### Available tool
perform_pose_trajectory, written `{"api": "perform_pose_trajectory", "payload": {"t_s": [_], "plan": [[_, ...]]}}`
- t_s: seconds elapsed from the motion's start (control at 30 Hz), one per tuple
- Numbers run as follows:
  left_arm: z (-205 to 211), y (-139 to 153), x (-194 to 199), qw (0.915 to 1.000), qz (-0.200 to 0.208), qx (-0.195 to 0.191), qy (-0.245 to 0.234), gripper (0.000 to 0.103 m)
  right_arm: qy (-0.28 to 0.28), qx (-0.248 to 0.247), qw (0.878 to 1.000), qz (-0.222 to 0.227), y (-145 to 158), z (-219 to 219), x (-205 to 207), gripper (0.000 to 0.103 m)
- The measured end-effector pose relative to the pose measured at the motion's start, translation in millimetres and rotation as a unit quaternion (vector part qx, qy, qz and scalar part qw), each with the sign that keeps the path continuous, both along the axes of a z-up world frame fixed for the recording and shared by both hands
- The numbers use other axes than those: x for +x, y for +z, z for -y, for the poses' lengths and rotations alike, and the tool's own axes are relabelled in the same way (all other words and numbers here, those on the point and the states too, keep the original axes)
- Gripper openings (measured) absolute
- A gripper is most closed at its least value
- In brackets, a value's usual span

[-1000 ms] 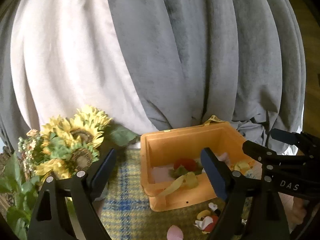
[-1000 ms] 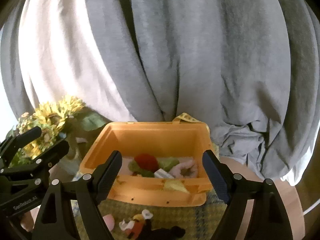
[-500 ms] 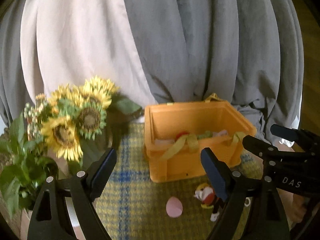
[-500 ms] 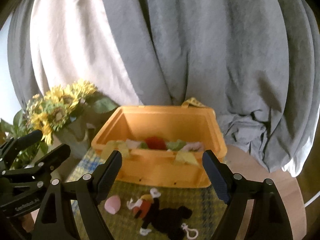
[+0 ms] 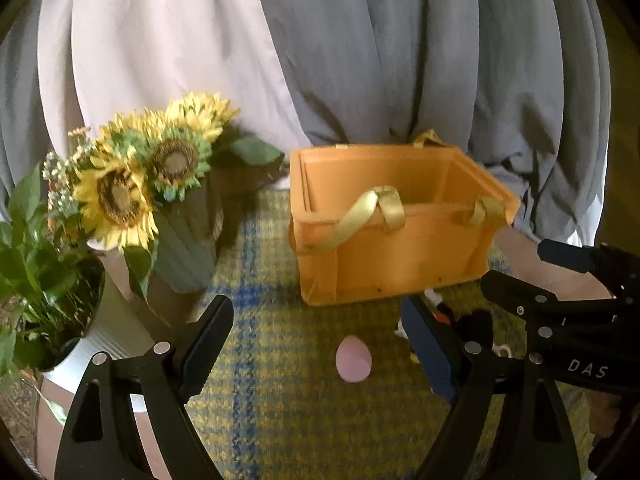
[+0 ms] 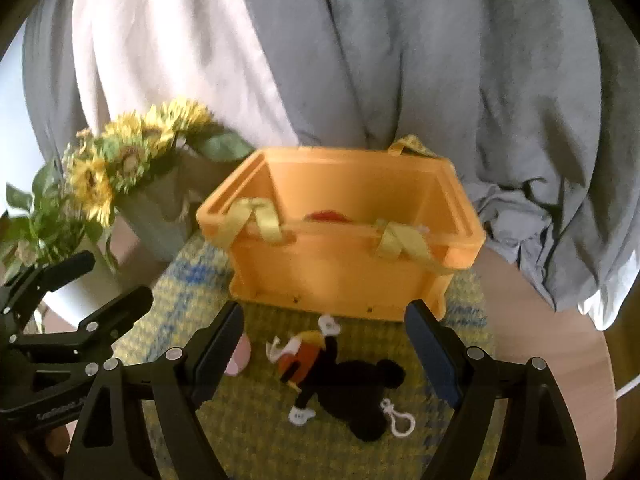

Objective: Organize soft objects
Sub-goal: 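Withdraw both tools from the crate toward the pink sponge and mouse plush, then grasp the pink egg sponge with the left tool while the right tool grasps the black mouse plush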

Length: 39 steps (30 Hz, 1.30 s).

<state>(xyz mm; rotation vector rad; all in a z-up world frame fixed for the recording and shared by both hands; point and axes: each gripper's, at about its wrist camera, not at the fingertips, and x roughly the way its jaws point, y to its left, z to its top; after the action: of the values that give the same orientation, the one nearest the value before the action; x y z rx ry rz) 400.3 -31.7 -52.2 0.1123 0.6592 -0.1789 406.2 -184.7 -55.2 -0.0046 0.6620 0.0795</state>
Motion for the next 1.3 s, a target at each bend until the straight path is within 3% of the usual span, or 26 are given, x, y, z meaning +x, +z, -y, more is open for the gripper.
{"api": "perform_pose_trajectory", "payload": {"t_s": [0.8,1.3], "plan": [[12.7,-83.2,18.5,0.9912,-0.11,0.06,-0.042,0.086,0.055,-0.036,0.989,-0.132,-80.5,-5.9,32.8,0.083],[23.0,-111.4,45.9,0.9876,-0.131,0.046,-0.073,0.084,0.078,-0.092,0.983,-0.137,-99.7,-10.2,59.7,0.083]]}}
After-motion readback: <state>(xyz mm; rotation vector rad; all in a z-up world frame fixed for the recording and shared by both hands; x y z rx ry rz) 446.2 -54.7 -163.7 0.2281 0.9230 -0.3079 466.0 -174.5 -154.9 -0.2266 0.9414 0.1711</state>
